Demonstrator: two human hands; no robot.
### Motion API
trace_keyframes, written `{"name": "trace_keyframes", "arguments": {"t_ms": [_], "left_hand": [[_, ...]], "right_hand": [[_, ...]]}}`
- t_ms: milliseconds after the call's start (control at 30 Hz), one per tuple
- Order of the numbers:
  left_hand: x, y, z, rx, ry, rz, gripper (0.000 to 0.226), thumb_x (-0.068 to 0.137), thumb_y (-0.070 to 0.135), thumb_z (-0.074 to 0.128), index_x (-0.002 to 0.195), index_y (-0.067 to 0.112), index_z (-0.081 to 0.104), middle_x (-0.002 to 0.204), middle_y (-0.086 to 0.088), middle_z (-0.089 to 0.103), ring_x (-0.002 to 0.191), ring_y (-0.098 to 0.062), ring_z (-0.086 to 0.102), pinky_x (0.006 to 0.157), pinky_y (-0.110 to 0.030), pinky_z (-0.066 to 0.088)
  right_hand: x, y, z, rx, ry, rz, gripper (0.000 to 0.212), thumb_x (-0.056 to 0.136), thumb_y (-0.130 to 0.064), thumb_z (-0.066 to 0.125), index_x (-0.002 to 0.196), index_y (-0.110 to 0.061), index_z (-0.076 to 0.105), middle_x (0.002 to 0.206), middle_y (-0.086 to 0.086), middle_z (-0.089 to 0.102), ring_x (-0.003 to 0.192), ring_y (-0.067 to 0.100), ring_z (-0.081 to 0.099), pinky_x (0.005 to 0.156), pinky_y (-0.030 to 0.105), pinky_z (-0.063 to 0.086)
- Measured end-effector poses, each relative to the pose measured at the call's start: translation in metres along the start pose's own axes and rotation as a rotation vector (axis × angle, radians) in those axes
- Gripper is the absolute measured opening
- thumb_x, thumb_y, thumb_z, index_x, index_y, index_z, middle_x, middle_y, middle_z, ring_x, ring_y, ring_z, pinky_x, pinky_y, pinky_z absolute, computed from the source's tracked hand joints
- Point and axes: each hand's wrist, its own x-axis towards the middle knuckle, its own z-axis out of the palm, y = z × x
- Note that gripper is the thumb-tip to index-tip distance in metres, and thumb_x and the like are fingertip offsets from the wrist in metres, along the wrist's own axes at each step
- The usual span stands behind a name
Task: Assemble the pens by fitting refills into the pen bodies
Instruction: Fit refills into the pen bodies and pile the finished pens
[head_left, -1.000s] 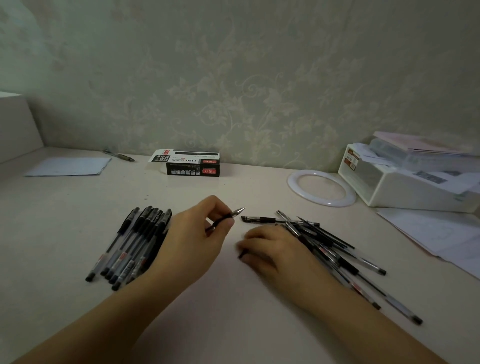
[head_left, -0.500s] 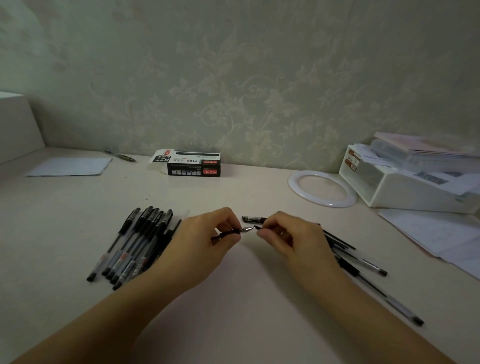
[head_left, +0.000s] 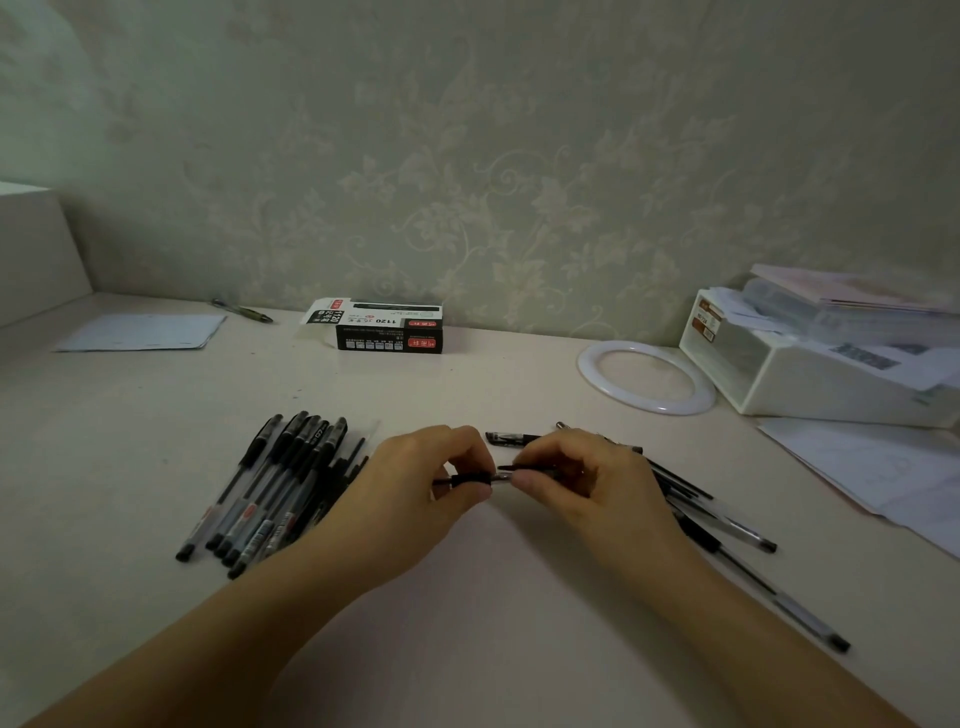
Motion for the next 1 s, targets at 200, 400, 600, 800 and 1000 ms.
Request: {"name": "trace_keyframes", "arguments": {"t_ms": [200,400,600,800,1000], "left_hand": [[0.000,0.004,0.000,-0.035,-0.002,0.022,0.025,0.084,0.029,0.071,0.083,0.033,0.047,0.087,0.029,0.056,0.071,0.000,0.056,0.061,-0.011,0.043],[0.001,0.000,-0.003,-0.007,-0.040,0.040,0.022,0.080,0.027,0.074,0.075,0.030,0.054,0.078,0.020,0.058,0.072,-0.004,0.056,0.061,-0.014,0.045],[0.001,0.004,-0.002,-0.100,0.008,0.023,0.021,0.077,0.027,0.077,0.073,0.027,0.057,0.072,0.011,0.064,0.063,-0.010,0.061,0.057,-0.024,0.051],[0.001,0.006,0.002,-0.116,0.018,0.034,0.024,0.077,0.026,0.079,0.072,0.027,0.055,0.068,0.011,0.062,0.055,-0.005,0.054,0.052,-0.018,0.045],[0.001,0.006,0.002,-0.095,0.034,0.030,0.024,0.078,0.025,0.077,0.072,0.028,0.054,0.073,0.014,0.062,0.061,-0.008,0.058,0.055,-0.021,0.049]], "right_hand": [[-0.001,-0.002,0.002,0.074,-0.109,0.012,0.010,0.085,-0.018,0.074,0.089,-0.027,0.075,0.086,-0.012,0.073,0.085,0.007,0.069,0.079,0.022,0.055],[-0.001,-0.001,-0.001,0.096,-0.156,0.062,0.006,0.083,-0.019,0.076,0.086,-0.024,0.077,0.084,-0.009,0.075,0.080,0.006,0.070,0.075,0.018,0.054],[0.000,-0.008,-0.003,0.171,-0.121,0.076,0.006,0.082,-0.014,0.077,0.084,-0.019,0.078,0.081,-0.006,0.075,0.076,0.005,0.070,0.068,0.014,0.050],[0.000,-0.011,-0.006,0.222,-0.130,0.131,0.005,0.081,-0.015,0.078,0.082,-0.021,0.079,0.079,-0.004,0.076,0.073,0.004,0.069,0.065,0.012,0.048],[0.001,-0.010,-0.003,0.215,-0.130,0.120,0.006,0.082,-0.017,0.078,0.084,-0.022,0.078,0.082,-0.006,0.076,0.075,0.002,0.068,0.066,0.012,0.048]]}}
